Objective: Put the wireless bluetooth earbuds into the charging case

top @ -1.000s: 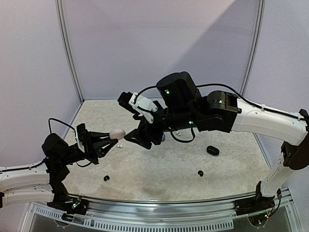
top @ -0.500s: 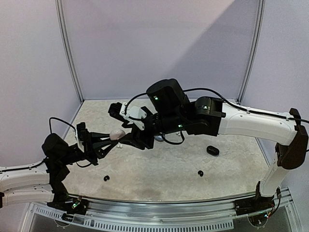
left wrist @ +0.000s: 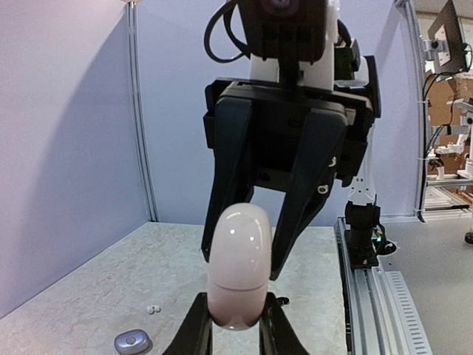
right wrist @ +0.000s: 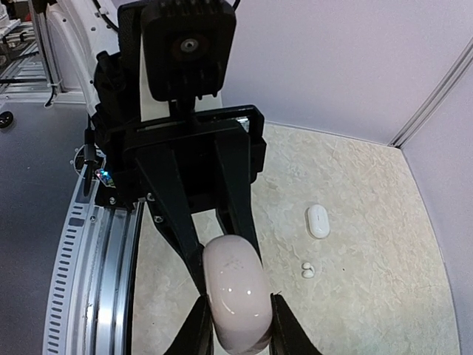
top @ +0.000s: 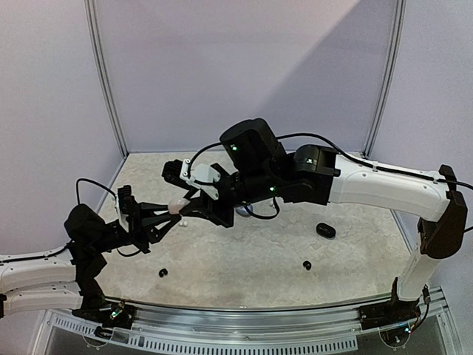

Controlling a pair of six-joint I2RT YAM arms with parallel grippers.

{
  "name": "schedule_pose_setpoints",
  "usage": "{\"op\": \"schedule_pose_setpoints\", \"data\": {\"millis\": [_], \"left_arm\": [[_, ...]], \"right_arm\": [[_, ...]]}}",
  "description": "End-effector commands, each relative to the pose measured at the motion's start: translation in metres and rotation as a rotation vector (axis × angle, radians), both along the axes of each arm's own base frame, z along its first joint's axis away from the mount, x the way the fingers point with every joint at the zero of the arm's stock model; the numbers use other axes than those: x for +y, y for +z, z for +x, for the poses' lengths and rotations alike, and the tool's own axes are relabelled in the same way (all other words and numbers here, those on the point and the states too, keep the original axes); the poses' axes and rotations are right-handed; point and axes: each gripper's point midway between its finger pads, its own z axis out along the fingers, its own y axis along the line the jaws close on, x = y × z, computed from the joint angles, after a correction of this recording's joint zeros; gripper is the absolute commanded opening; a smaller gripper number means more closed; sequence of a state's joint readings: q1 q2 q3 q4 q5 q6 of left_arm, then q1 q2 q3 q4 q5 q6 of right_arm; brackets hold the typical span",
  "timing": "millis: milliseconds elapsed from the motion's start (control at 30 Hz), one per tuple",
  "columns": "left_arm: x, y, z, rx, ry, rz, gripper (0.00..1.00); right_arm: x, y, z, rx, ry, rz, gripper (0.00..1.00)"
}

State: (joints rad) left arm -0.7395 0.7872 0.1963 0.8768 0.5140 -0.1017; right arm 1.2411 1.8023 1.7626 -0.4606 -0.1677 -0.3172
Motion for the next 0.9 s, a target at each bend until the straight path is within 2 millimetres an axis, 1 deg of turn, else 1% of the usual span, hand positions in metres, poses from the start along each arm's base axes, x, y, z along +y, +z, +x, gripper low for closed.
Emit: {"op": "schedule_pose_setpoints", "data": {"millis": [0,33,100,133,167,200,233,300,367,433,467,533,600,667,767,867], "left_arm": [[0.003,0.003,0.013,0.021,0.075,-0.020,0.02],[0.005,0.004,0.015,0.023,0.089,-0.029,0.14],[0.010,0.004,0.022,0.031,0.138,-0.048,0.72],[0.012,0.005,0.025,0.026,0.161,-0.053,0.95],[0.013,0.005,0.028,0.020,0.177,-0.053,0.98],[0.014,0.005,0.029,0.016,0.192,-0.052,0.99],[0.015,0.005,0.030,0.014,0.200,-0.052,0.99],[0.014,0.004,0.030,0.015,0.196,-0.051,0.99],[0.014,0.004,0.029,0.019,0.188,-0.052,0.99],[0.014,0.004,0.028,0.014,0.187,-0.050,0.99],[0.014,0.004,0.027,0.009,0.186,-0.048,0.99],[0.015,0.003,0.027,0.004,0.188,-0.043,0.99],[0.015,0.003,0.027,-0.001,0.188,-0.043,0.99],[0.015,0.002,0.026,-0.001,0.187,-0.041,0.99],[0.015,0.001,0.027,0.003,0.186,-0.039,0.99],[0.014,0.001,0.026,0.002,0.180,-0.038,0.99]], "right_arm": [[0.001,-0.003,0.009,0.016,-0.050,-0.017,0.00],[0.000,-0.004,0.015,0.015,-0.082,-0.019,0.00],[-0.006,-0.003,0.033,0.028,-0.159,-0.016,0.00],[-0.013,-0.002,0.046,0.059,-0.217,-0.008,0.00],[-0.023,-0.006,0.068,0.083,-0.286,-0.008,0.00],[-0.036,-0.007,0.088,0.117,-0.360,0.000,0.00],[-0.051,-0.013,0.108,0.153,-0.434,-0.001,0.00],[-0.085,-0.030,0.149,0.298,-0.605,0.010,0.00],[-0.116,-0.057,0.177,0.491,-0.749,0.018,0.00],[-0.142,-0.092,0.194,0.626,-0.850,-0.016,0.00],[-0.151,-0.107,0.198,0.681,-0.882,-0.035,0.00],[-0.164,-0.141,0.201,0.780,-0.928,-0.084,0.00],[-0.175,-0.168,0.199,0.852,-0.952,-0.126,0.00],[-0.180,-0.191,0.194,0.931,-0.955,-0.149,0.00],[-0.179,-0.215,0.187,1.032,-0.920,-0.154,0.00],[-0.180,-0.235,0.185,1.109,-0.909,-0.172,0.00]]}}
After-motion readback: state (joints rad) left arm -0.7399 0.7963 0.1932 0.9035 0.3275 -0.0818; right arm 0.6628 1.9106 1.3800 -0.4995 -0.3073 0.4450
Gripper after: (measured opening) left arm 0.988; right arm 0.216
